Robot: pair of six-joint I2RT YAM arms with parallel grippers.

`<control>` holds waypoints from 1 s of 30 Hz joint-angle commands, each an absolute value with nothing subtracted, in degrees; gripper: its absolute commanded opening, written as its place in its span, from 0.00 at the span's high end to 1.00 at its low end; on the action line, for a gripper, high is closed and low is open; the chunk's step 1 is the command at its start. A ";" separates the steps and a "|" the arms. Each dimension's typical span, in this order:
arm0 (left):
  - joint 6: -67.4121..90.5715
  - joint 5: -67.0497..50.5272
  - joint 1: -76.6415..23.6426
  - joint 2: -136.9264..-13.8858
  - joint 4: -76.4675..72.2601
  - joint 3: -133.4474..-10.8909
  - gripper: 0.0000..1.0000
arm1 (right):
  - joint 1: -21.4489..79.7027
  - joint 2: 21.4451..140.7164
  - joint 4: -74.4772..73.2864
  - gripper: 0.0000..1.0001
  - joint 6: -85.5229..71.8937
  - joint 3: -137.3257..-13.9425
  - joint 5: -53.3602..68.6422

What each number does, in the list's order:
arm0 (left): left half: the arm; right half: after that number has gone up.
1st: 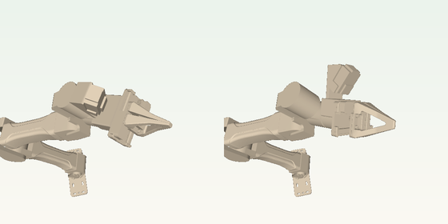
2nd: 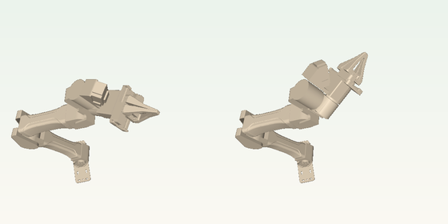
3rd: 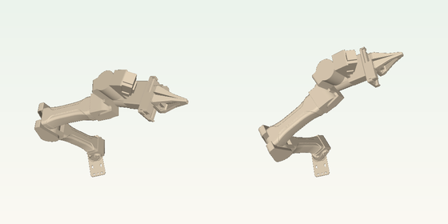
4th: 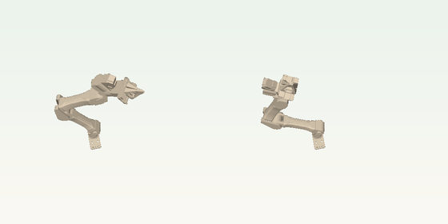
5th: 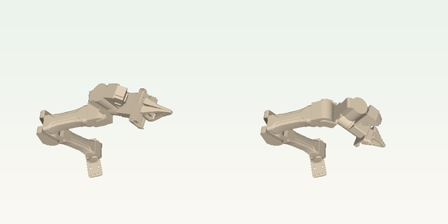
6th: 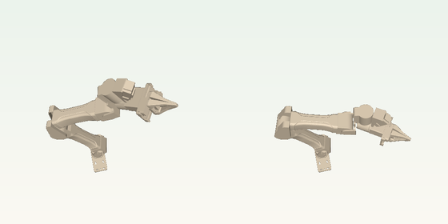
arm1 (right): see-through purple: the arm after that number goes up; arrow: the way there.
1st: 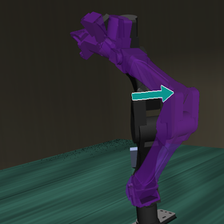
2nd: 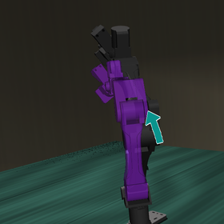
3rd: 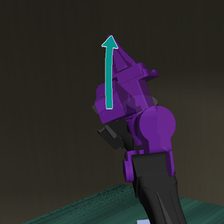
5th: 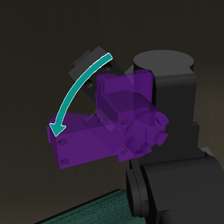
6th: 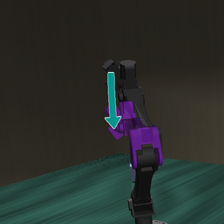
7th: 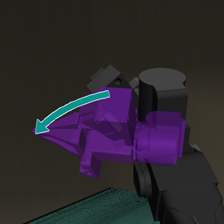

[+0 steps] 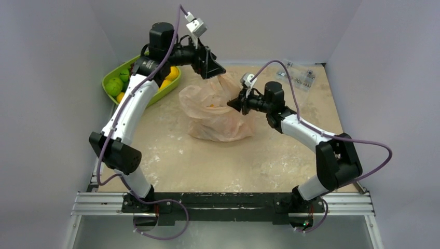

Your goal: Place the fake fruits into the plastic bag and tie a complex knot

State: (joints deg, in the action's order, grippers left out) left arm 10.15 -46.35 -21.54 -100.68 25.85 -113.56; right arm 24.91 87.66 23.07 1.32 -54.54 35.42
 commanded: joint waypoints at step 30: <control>-24.75 -55.61 -16.81 -83.42 47.02 -100.52 0.40 | 19.85 91.79 25.28 1.00 5.14 -62.62 55.32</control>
